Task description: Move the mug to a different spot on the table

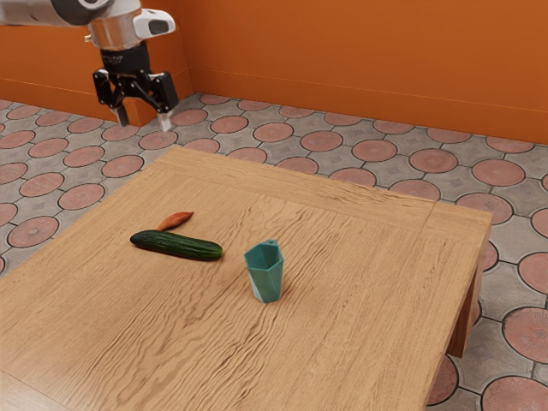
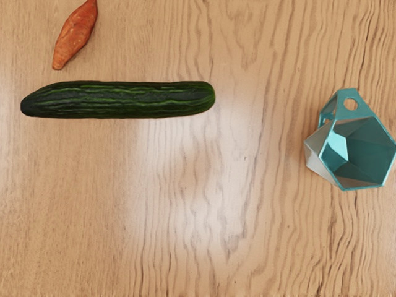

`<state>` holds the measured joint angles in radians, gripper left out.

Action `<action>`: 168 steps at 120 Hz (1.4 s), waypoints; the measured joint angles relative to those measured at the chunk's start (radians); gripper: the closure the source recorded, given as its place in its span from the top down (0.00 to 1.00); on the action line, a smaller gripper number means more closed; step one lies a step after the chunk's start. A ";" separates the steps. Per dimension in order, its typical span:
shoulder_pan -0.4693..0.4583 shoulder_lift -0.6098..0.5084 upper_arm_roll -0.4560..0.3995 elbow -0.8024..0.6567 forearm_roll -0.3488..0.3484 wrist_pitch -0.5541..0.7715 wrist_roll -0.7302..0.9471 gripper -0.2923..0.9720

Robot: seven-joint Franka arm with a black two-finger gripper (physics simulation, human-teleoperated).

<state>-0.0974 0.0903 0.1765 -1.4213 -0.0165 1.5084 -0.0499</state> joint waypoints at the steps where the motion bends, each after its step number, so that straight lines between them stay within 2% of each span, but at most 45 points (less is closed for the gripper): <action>1: 0.000 -0.002 0.000 -0.001 0.000 0.000 0.000 0.76; 30: 0.001 0.026 -0.004 -0.058 -0.001 0.018 -0.011 0.76; 44: -0.060 0.055 -0.006 -0.165 -0.014 0.099 -0.028 0.76; 57: -0.089 0.108 -0.006 -0.190 -0.021 0.162 -0.058 0.76; 85: -0.129 0.285 -0.019 -0.080 -0.046 0.258 -0.103 0.76; 120: -0.153 0.505 -0.038 0.064 -0.070 0.315 -0.137 0.76; 145: -0.147 0.565 -0.038 0.073 -0.085 0.357 -0.154 0.76; 168: -0.128 0.652 -0.048 0.168 -0.098 0.378 -0.165 0.76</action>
<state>-0.2250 0.7419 0.1282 -1.2530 -0.1141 1.8863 -0.2146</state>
